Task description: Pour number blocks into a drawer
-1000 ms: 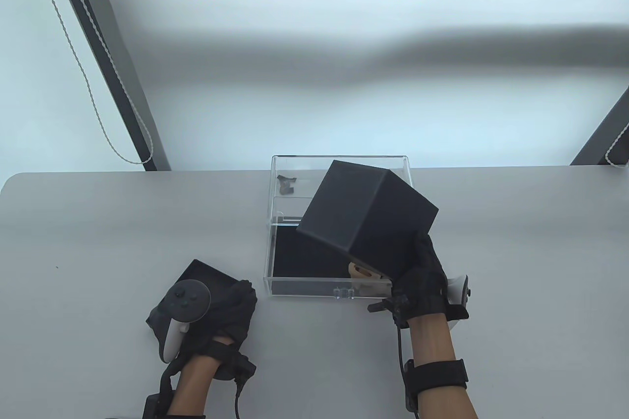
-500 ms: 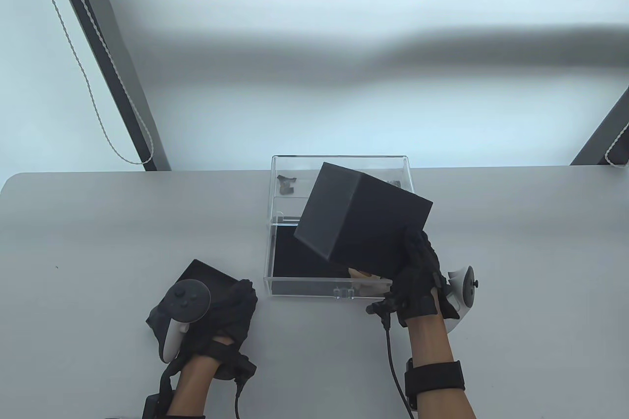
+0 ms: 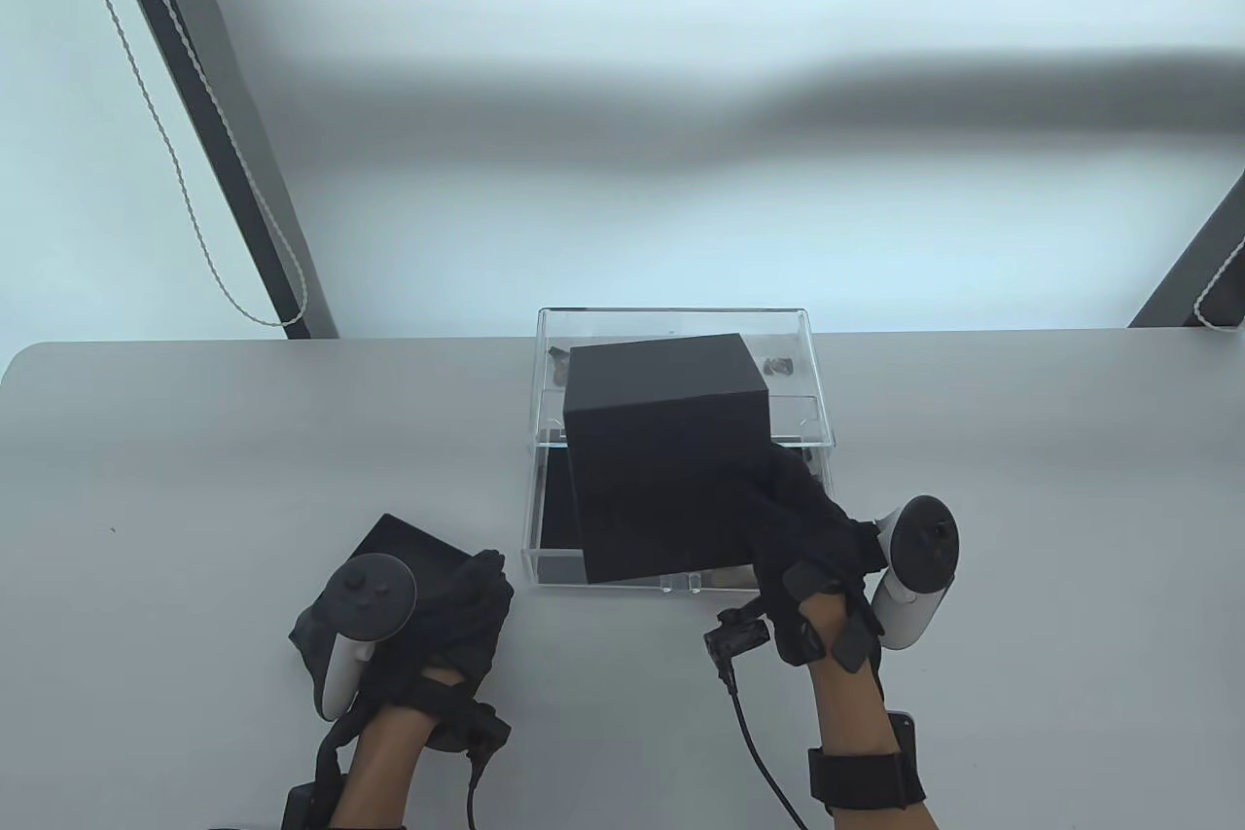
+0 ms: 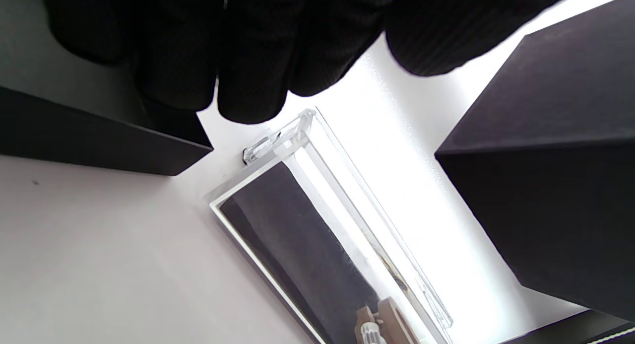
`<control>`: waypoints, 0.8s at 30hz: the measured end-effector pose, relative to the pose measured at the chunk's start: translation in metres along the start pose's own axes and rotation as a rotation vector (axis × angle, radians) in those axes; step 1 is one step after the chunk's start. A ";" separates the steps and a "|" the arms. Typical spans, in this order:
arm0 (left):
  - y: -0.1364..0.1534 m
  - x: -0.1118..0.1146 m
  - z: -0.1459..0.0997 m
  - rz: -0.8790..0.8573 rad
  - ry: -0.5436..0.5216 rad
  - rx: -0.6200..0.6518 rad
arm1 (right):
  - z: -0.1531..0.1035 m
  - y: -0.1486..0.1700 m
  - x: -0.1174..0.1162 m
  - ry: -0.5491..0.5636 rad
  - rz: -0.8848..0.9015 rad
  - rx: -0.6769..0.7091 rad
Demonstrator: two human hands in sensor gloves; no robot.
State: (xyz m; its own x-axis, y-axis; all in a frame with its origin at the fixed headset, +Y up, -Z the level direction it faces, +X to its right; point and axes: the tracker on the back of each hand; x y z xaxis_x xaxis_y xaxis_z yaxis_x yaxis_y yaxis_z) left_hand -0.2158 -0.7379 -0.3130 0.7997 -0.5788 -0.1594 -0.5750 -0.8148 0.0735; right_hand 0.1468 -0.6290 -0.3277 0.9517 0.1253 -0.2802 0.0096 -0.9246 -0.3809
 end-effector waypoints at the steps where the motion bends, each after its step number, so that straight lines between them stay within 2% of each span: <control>1: 0.000 0.000 0.000 -0.002 -0.001 0.002 | -0.001 -0.004 -0.001 -0.010 -0.034 0.008; 6: 0.000 -0.001 -0.001 -0.011 -0.006 0.005 | -0.018 -0.028 -0.012 -0.089 -0.271 0.067; 11: 0.003 -0.001 -0.001 -0.006 -0.010 -0.004 | -0.033 -0.034 -0.014 -0.145 -0.408 0.109; 18: 0.006 0.000 0.000 0.017 -0.009 -0.015 | -0.052 -0.018 -0.010 -0.275 -0.468 0.113; 24: 0.012 0.002 0.001 0.038 -0.005 -0.035 | -0.067 -0.004 -0.008 -0.333 -0.516 0.084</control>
Point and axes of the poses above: the tracker on the back of each hand, its own y axis roughly to the little-finger side, its own z axis roughly from the wrist to the fingertips, x = y × z, and after that the axes turned 14 degrees about -y, right-handed
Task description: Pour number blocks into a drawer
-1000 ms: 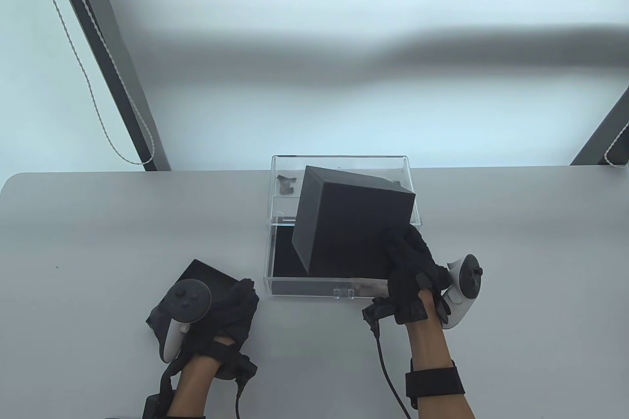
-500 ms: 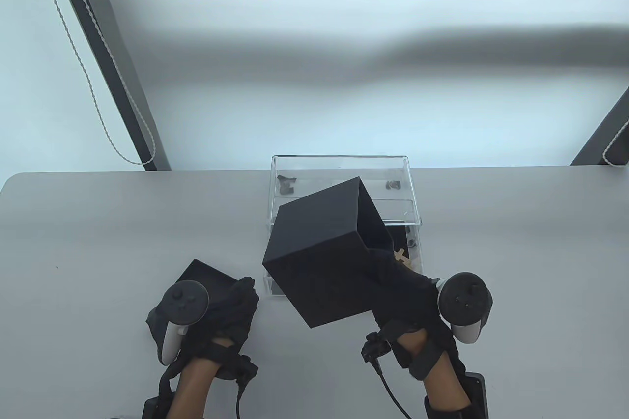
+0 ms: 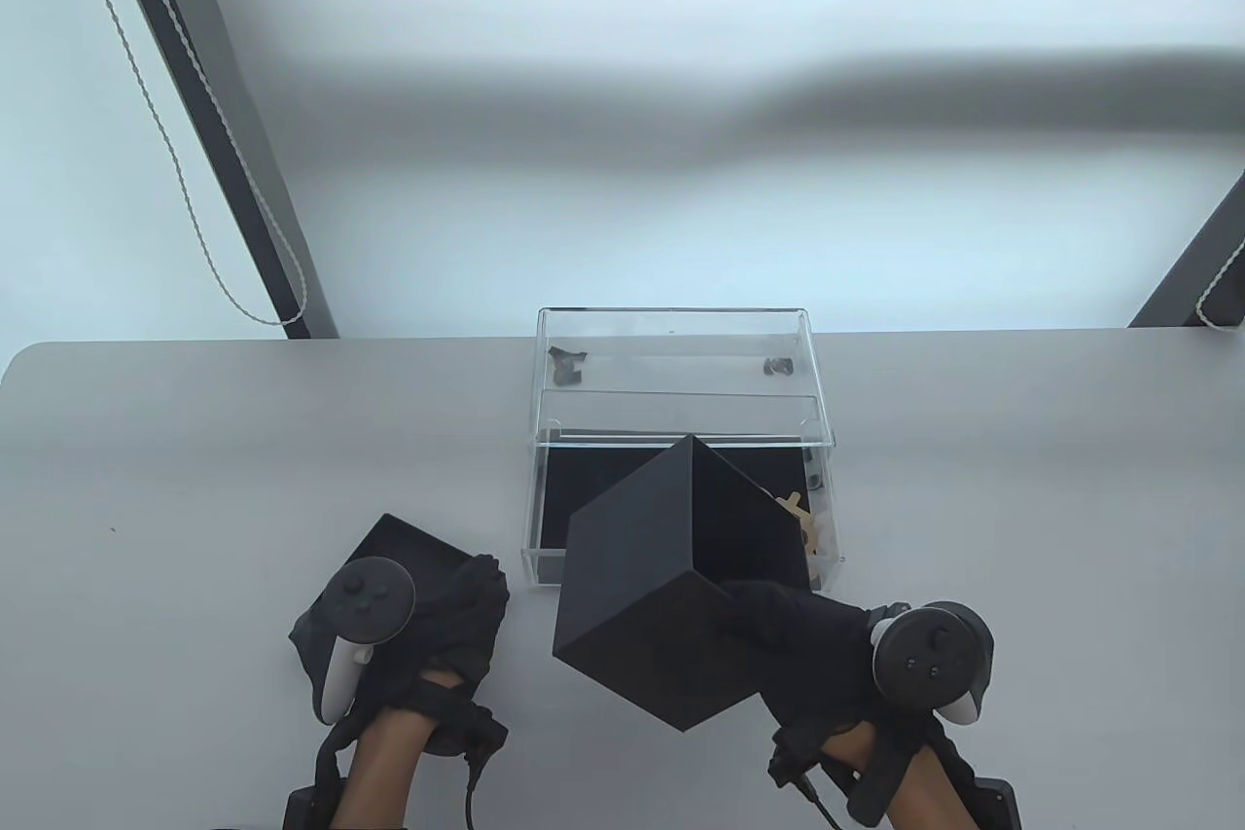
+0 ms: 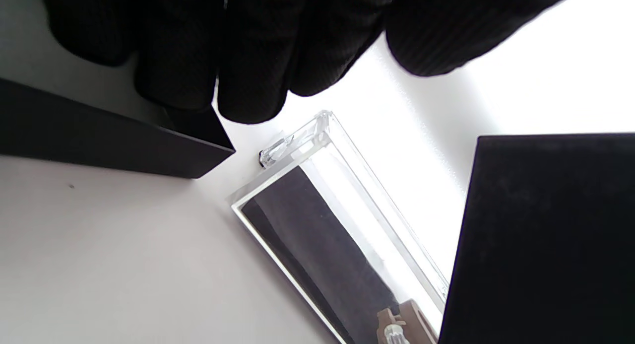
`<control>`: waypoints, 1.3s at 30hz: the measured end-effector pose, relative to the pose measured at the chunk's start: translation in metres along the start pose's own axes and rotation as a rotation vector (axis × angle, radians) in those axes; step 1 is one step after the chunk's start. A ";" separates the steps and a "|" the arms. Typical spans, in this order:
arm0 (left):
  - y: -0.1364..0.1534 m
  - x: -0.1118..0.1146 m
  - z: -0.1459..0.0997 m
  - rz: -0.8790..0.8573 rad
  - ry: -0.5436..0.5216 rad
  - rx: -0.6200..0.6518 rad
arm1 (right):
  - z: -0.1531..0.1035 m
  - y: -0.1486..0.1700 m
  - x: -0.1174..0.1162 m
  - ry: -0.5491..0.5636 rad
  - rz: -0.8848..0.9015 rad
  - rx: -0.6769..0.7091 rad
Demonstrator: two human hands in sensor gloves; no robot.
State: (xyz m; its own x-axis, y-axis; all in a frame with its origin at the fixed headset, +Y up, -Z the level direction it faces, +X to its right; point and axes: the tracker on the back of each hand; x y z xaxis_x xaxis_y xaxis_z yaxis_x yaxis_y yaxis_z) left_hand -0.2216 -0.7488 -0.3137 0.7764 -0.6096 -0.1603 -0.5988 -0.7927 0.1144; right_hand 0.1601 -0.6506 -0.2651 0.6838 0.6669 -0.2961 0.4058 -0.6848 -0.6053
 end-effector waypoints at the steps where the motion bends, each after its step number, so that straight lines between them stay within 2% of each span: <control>1: 0.001 0.000 0.001 0.003 0.002 -0.004 | -0.002 -0.001 0.000 -0.015 -0.028 -0.002; 5: 0.005 0.002 0.002 0.020 0.006 -0.014 | -0.007 -0.007 -0.006 -0.058 -0.114 0.005; 9: 0.006 0.004 0.003 0.034 0.012 -0.020 | -0.007 -0.016 -0.016 -0.153 -0.215 0.005; 19: 0.005 0.001 0.002 0.035 0.002 -0.019 | -0.003 -0.020 -0.050 -0.326 -0.444 -0.011; 25: 0.005 0.001 0.003 0.029 0.001 -0.011 | -0.002 -0.020 -0.061 -0.367 -0.553 -0.027; 33: 0.004 0.000 0.003 0.023 -0.001 -0.010 | -0.001 -0.021 -0.074 -0.410 -0.621 -0.020; 39: 0.003 -0.002 0.002 0.020 -0.004 -0.010 | -0.001 -0.021 -0.075 -0.399 -0.623 -0.033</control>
Point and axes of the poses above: the tracker on the back of each hand, its own y axis roughly to the little-finger side, its own z axis roughly from the wrist to the fingertips, x = y × z, and after that the axes turned 14 degrees about -y, right-handed
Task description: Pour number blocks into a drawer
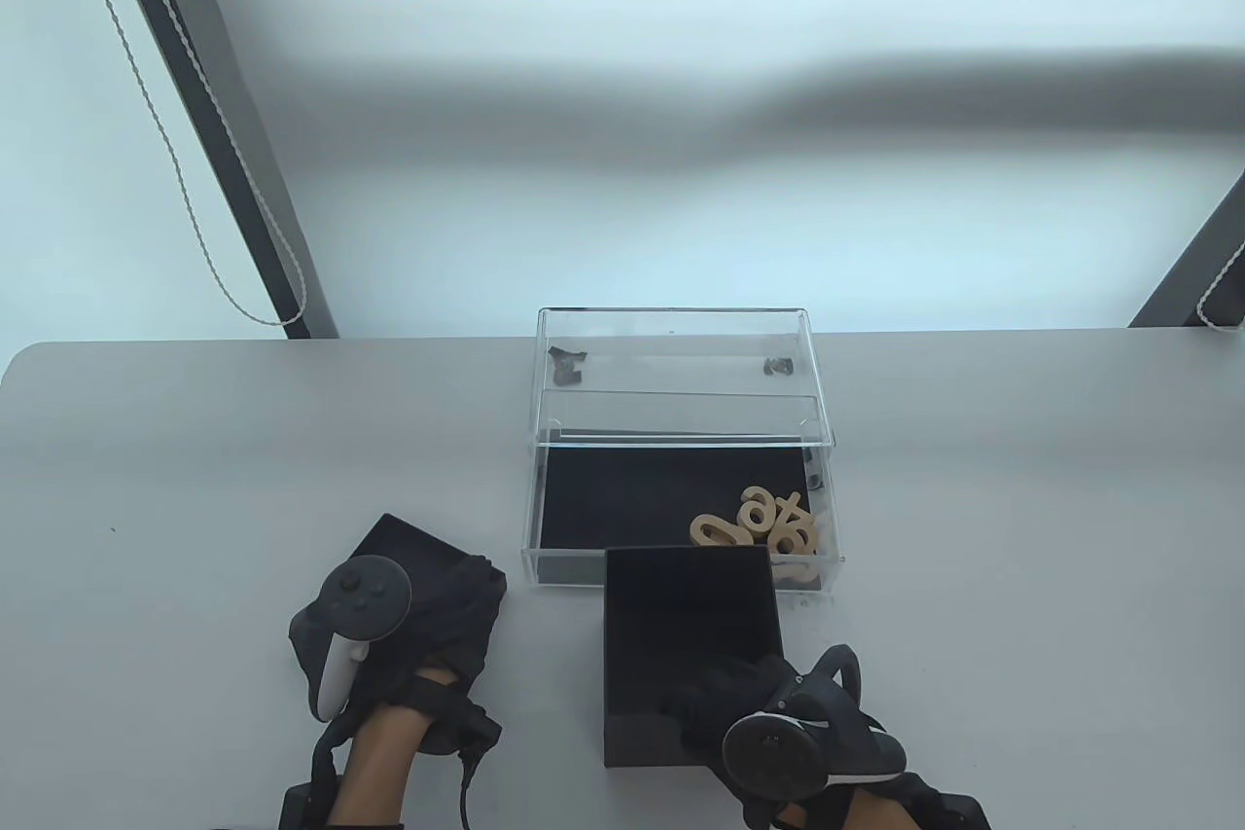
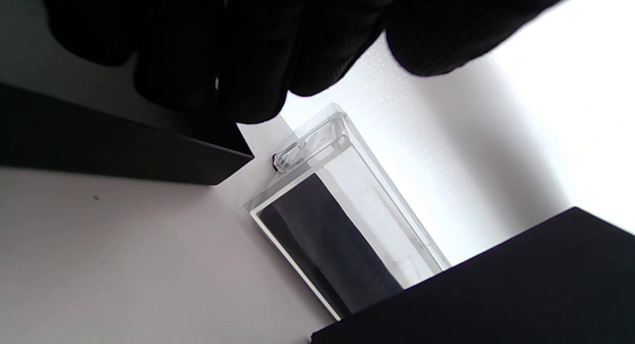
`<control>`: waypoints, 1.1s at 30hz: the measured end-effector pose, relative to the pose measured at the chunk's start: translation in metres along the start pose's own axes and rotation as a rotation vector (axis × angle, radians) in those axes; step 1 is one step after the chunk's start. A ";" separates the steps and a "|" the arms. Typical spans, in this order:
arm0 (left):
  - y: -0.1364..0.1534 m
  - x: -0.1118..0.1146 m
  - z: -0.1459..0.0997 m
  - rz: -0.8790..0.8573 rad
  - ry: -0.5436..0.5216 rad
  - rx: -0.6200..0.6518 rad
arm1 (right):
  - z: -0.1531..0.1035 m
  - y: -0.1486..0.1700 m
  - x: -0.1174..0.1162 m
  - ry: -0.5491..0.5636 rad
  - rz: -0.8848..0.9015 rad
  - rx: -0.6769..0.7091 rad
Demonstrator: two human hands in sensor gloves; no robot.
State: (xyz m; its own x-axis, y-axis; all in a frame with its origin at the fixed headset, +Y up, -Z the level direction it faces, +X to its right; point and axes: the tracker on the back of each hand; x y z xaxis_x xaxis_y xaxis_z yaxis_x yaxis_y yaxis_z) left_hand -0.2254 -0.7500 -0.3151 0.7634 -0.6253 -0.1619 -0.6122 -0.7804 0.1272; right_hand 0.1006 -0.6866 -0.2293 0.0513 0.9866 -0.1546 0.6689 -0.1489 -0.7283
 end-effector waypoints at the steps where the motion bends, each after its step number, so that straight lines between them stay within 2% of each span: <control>1: 0.000 0.000 0.000 0.000 0.000 0.000 | 0.000 0.000 0.000 -0.001 -0.002 -0.001; 8: -0.001 -0.001 0.000 0.005 0.003 0.000 | -0.002 0.002 0.004 0.022 0.070 0.012; 17: 0.000 0.000 -0.001 0.043 0.004 -0.008 | -0.011 0.012 0.016 0.117 0.210 0.032; 24: 0.009 0.004 0.003 0.235 0.026 -0.018 | -0.022 0.025 0.028 0.211 0.298 0.013; 33: 0.030 0.016 0.007 0.518 0.171 -0.110 | -0.034 0.047 0.034 0.331 0.427 -0.049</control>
Point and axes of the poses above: the tracker on the back of each hand, its own y axis roughly to the little-finger side, its own z axis roughly from the wrist to the fingertips, x = y × z, and after that the axes turned 14 degrees about -y, right-handed
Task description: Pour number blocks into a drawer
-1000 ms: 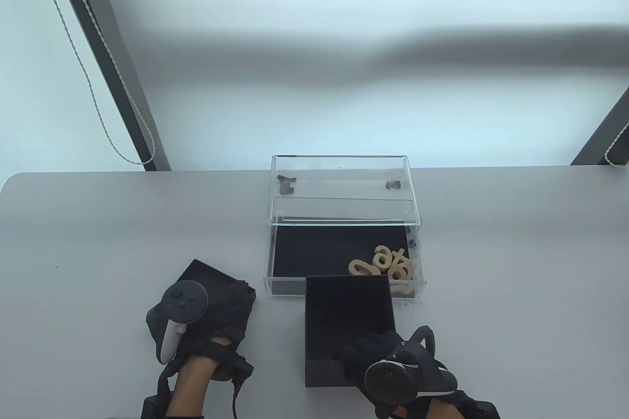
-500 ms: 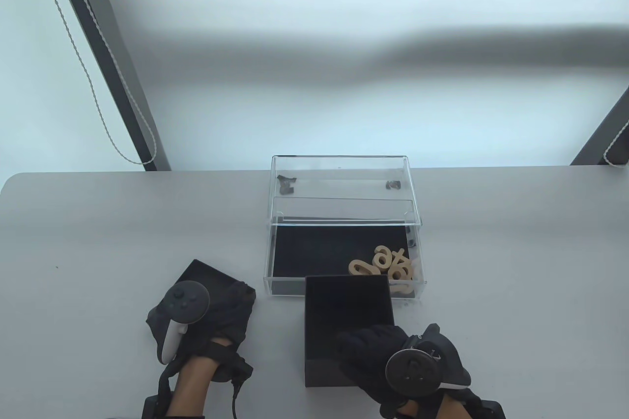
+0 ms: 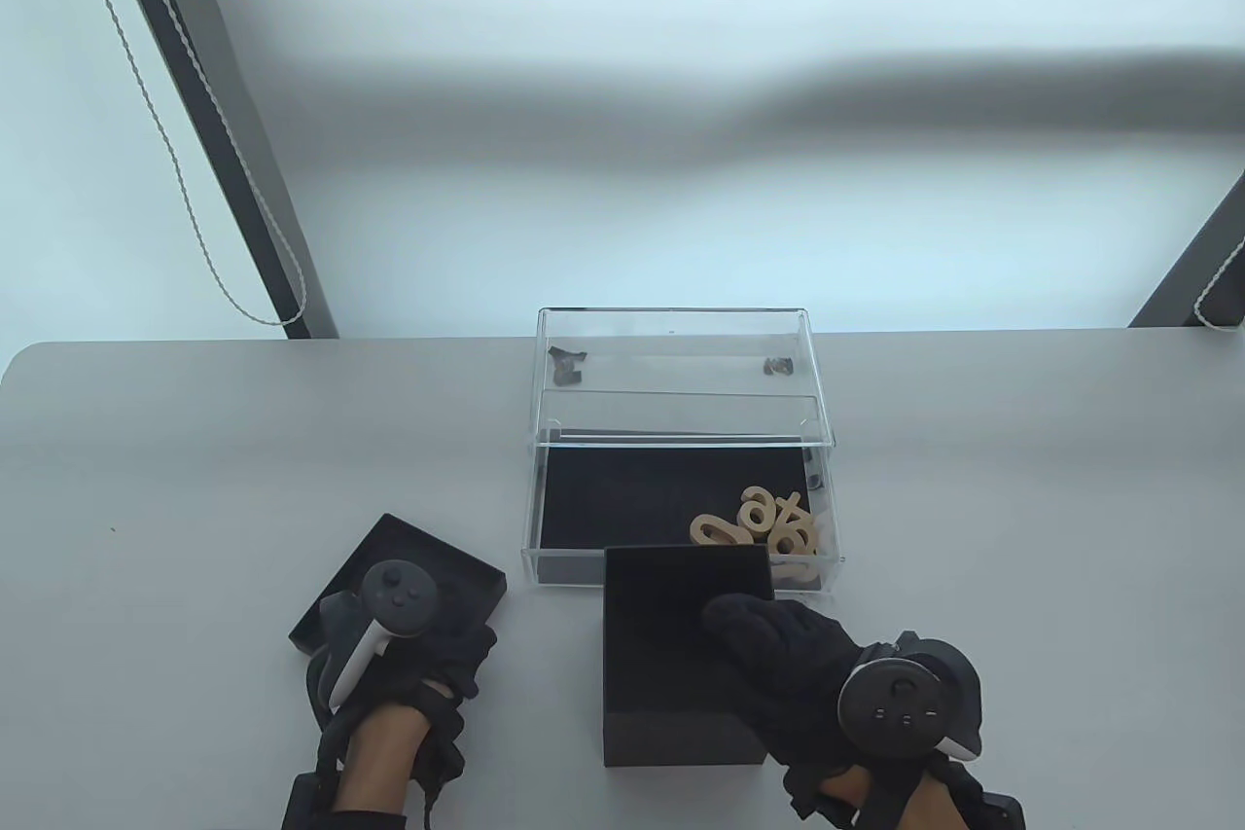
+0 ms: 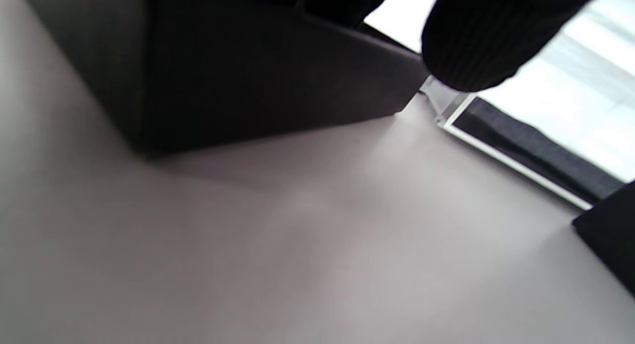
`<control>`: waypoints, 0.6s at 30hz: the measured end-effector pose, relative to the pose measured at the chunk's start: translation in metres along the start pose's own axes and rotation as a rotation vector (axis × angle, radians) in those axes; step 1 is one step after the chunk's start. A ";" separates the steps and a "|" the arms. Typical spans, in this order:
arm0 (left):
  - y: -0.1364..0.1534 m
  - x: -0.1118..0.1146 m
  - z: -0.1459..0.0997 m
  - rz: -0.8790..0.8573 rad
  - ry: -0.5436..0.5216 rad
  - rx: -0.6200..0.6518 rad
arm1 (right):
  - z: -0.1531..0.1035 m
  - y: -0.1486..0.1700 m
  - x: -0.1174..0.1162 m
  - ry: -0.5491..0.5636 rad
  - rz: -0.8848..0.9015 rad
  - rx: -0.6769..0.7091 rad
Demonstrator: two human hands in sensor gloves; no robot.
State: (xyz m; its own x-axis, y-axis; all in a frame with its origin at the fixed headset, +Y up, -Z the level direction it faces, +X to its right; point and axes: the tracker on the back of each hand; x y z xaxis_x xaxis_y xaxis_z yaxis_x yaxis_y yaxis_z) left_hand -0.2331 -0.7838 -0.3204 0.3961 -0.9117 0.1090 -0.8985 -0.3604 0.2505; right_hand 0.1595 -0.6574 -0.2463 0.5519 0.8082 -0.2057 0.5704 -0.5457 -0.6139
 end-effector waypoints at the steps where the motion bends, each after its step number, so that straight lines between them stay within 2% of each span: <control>1: 0.001 0.002 0.001 0.020 0.007 -0.001 | -0.001 0.003 0.002 0.017 0.016 -0.010; 7: 0.000 0.013 0.004 0.091 0.041 -0.028 | -0.006 0.025 0.007 0.090 0.154 -0.096; 18: -0.006 0.018 0.005 0.087 0.037 -0.018 | -0.009 0.062 -0.002 0.114 0.424 -0.223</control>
State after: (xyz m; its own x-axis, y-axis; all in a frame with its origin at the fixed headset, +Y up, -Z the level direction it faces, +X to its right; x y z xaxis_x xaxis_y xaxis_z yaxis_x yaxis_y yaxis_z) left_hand -0.2219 -0.7990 -0.3244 0.3242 -0.9312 0.1667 -0.9263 -0.2767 0.2556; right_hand 0.1995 -0.6954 -0.2771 0.8196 0.4822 -0.3093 0.3907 -0.8653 -0.3139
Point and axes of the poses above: the tracker on the back of each hand, its own y axis roughly to the little-finger side, its own z axis roughly from the wrist to the fingertips, x = y × z, and after that the axes turned 14 degrees about -y, right-handed
